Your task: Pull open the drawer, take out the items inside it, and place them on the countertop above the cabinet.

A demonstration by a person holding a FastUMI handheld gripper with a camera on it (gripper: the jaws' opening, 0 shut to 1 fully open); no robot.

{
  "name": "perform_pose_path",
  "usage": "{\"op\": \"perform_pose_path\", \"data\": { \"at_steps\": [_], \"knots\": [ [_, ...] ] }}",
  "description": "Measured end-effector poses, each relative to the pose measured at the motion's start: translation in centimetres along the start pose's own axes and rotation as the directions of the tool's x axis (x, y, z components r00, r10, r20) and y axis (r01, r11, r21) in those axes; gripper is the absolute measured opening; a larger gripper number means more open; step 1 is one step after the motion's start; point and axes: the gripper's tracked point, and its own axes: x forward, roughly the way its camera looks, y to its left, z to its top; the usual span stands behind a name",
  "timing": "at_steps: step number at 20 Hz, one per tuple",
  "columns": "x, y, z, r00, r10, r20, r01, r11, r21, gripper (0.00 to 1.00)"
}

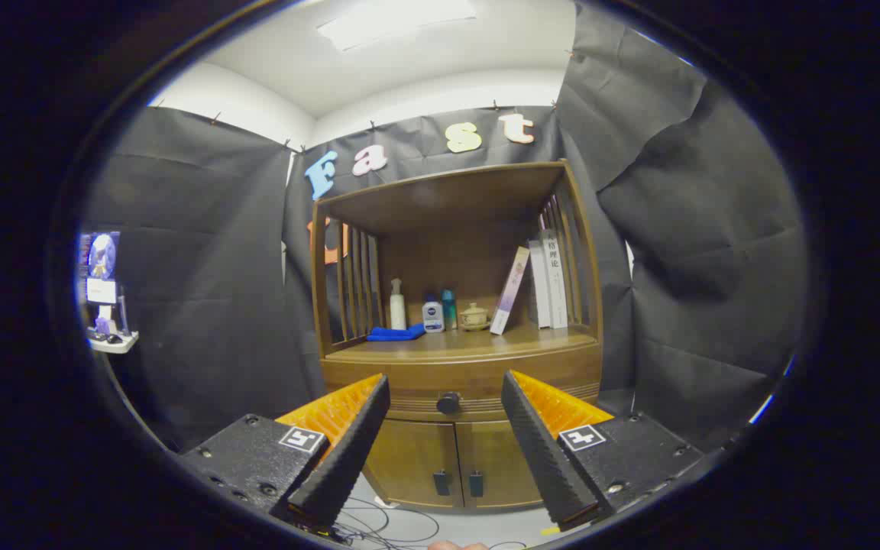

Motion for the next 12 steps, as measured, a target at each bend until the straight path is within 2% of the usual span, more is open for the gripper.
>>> {"op": "perform_pose_path", "data": {
  "at_steps": [12],
  "knots": [
    [0.43, 0.35, 0.20, 1.000, -0.013, 0.005, 0.013, 1.000, 0.001, 0.97]
  ]
}}
